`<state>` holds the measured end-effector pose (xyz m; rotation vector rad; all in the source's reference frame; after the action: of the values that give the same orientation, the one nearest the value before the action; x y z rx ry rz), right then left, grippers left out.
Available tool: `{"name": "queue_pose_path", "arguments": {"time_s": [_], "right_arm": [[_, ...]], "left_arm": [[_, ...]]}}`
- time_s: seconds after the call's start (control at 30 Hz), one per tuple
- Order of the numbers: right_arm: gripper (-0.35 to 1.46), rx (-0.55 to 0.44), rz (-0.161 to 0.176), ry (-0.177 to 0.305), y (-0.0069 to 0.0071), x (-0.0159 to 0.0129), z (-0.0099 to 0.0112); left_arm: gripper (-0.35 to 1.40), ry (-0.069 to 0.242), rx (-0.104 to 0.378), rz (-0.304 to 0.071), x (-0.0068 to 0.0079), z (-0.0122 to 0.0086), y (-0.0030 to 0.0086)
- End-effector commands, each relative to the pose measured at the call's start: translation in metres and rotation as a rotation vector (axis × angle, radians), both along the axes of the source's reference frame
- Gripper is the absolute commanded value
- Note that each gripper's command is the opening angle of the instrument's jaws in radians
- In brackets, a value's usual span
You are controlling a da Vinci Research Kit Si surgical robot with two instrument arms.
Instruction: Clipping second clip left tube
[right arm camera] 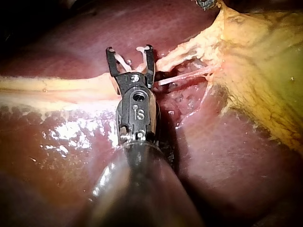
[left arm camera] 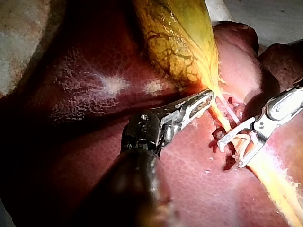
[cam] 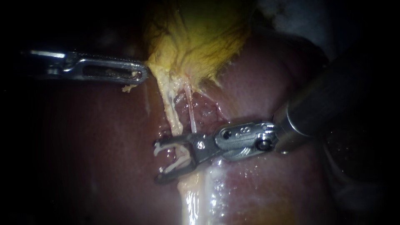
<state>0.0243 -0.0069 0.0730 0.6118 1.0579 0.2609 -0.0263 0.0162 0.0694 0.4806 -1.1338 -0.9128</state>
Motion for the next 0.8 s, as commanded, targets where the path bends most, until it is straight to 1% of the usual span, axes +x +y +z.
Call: {"name": "queue_pose_path", "arguments": {"time_s": [0.03,0.2,0.37,0.47,0.67,0.8], "right_arm": [[0.53,0.0,0.0,0.0,0.0,-0.0001,-0.0001],[0.53,0.008,-0.002,0.006,0.0004,-0.0008,-0.0012],[0.53,0.02,-0.006,0.021,0.0013,-0.0028,-0.0026],[0.53,0.06,0.001,0.007,0.0017,-0.0043,-0.003],[0.52,0.104,0.009,-0.011,0.0021,-0.0064,-0.0021],[0.51,0.143,0.022,-0.025,0.0027,-0.0072,-0.0008]], "left_arm": [[-0.35,0.0,0.0,0.0,0.0,0.0,0.0],[-0.35,0.0,0.0,0.0,0.0,0.0,0.0],[-0.35,0.0,0.0,0.001,0.0001,0.0002,0.0001],[-0.35,-0.001,0.0,0.001,0.0002,0.0003,0.0001],[-0.35,0.0,-0.001,0.001,0.0002,0.0004,0.0001],[-0.35,0.0,-0.001,0.001,0.0002,0.0005,0.0]]}}
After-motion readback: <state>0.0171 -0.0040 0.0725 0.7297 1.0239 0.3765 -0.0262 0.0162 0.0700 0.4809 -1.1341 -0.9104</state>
